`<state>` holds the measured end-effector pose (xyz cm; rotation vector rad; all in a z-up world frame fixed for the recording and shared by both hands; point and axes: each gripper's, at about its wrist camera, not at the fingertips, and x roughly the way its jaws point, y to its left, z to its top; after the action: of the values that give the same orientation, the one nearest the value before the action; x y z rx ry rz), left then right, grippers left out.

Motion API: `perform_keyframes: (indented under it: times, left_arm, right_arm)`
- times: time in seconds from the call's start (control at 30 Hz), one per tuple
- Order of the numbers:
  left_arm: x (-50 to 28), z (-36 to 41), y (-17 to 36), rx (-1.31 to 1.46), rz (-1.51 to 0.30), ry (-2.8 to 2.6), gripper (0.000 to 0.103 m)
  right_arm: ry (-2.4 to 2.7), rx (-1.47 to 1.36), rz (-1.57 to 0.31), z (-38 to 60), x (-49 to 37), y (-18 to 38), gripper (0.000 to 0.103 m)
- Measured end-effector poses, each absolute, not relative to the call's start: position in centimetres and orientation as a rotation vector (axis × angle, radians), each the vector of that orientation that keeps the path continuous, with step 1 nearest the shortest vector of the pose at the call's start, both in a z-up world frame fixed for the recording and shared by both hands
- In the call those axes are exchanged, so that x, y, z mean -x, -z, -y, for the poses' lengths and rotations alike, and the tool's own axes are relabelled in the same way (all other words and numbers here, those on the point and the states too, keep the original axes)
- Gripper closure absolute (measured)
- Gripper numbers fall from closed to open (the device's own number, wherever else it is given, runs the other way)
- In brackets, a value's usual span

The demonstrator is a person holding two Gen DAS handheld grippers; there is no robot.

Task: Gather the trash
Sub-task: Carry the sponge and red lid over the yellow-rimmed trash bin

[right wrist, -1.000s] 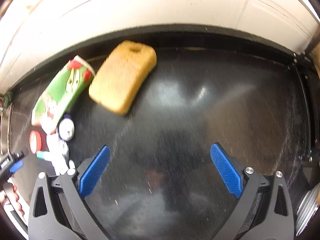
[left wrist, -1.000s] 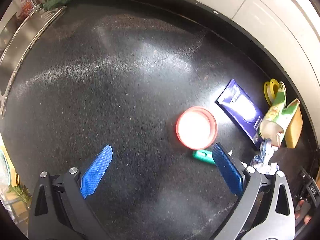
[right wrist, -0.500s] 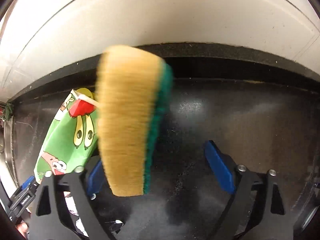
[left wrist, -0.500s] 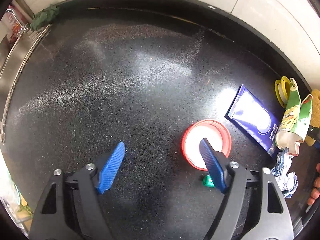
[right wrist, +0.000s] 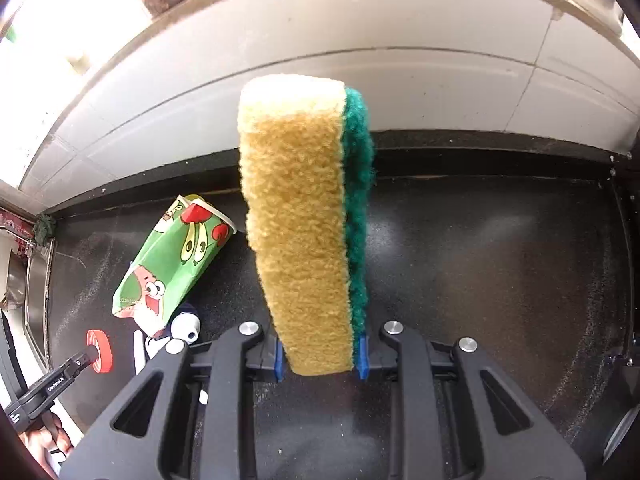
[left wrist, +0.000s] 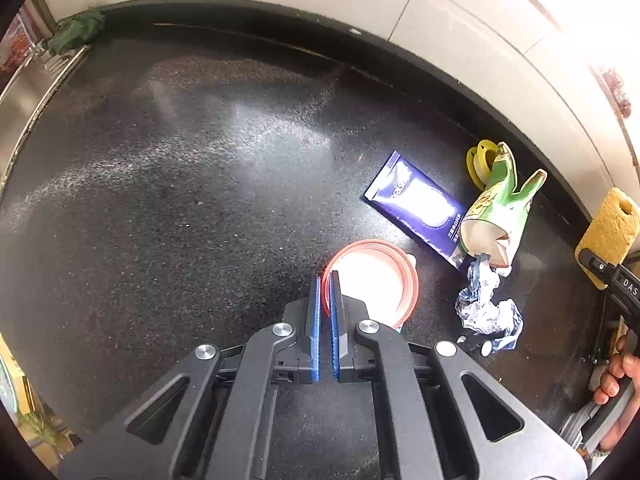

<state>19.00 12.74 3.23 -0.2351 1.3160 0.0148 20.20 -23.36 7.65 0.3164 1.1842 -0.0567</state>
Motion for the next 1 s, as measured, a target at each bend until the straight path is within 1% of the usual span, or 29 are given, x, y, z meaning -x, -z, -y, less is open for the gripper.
perform_keyframes:
  times: [0.13, 0.2, 0.3, 0.47, 0.63, 0.73, 0.87, 1.0]
  left_arm:
    - [-16.5, -14.2, -5.5, 0.254, -1.262, -0.039, 0.100]
    - [-14.7, -15.3, -6.5, 0.269, -1.245, -0.055, 0.100]
    - [-10.7, -17.9, -8.5, 0.312, -1.221, -0.107, 0.100]
    - [-3.3, -22.9, -9.0, 0.404, -1.200, -0.222, 0.100]
    - [4.4, -27.4, -8.0, 0.524, -1.182, -0.355, 0.100]
    - [10.0, -30.8, -7.1, 0.623, -1.167, -0.462, 0.100]
    - [18.1, -36.6, -6.5, 0.741, -1.126, -0.648, 0.100]
    - [23.3, -40.3, -6.5, 0.793, -1.109, -0.755, 0.100]
  right_arm:
    - [0.017, -0.305, -1.143, 22.6, -19.3, -10.0, 0.078]
    - [-0.013, -0.295, -1.129, 24.7, -15.7, -11.1, 0.078]
    - [-0.096, -0.247, -1.122, 21.6, -15.3, -12.3, 0.078]
    - [-0.248, -0.168, -1.122, 15.9, -13.5, -12.6, 0.078]
    - [-0.454, -0.033, -1.145, 6.5, -9.9, -12.0, 0.078]
    - [-0.583, 0.057, -1.162, -2.1, -8.4, -10.7, 0.078]
    - [-0.789, 0.178, -1.171, -10.0, -3.3, -10.9, 0.078]
    - [-0.976, 0.284, -1.187, -17.0, 1.8, -11.1, 0.078]
